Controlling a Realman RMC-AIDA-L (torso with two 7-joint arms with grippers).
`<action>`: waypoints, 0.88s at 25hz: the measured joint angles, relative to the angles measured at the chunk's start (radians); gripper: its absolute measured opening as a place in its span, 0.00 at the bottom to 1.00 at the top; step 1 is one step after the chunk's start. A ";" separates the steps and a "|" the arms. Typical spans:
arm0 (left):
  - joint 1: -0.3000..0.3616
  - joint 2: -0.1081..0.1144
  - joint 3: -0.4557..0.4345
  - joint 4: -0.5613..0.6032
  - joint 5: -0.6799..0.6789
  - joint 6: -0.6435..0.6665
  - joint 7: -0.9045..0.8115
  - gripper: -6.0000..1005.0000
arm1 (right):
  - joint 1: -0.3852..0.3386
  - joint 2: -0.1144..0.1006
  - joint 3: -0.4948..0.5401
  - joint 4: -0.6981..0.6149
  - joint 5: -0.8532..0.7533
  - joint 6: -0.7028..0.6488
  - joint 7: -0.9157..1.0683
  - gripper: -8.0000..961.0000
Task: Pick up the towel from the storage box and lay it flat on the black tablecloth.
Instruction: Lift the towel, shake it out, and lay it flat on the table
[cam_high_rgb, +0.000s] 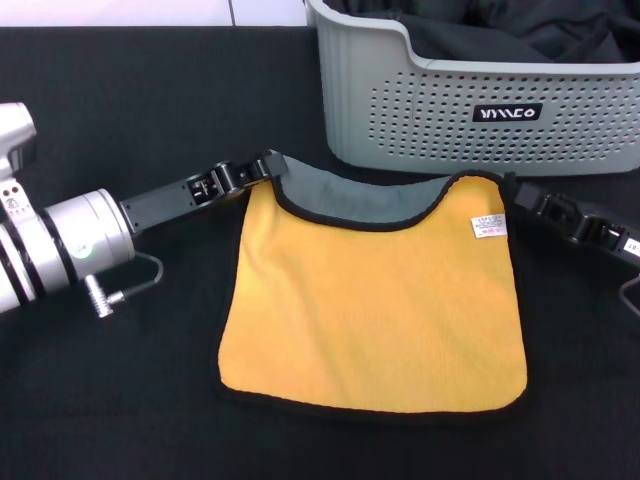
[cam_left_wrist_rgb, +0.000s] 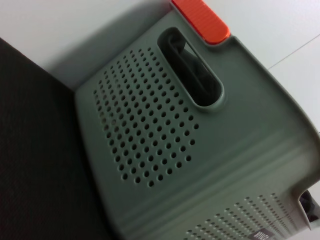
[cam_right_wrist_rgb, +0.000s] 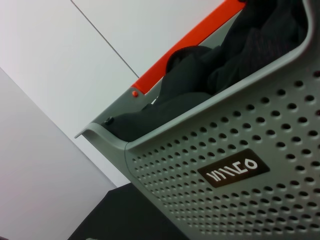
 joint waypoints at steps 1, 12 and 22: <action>0.000 -0.001 0.000 0.000 0.000 0.000 0.001 0.11 | 0.000 0.000 0.000 0.000 0.000 0.000 0.000 0.10; 0.001 -0.018 -0.004 0.001 -0.004 0.016 0.018 0.04 | -0.007 0.000 0.000 0.000 -0.001 -0.001 -0.003 0.10; 0.008 -0.022 -0.008 0.000 -0.090 0.110 0.031 0.03 | -0.014 -0.002 0.000 -0.007 -0.008 0.002 -0.058 0.10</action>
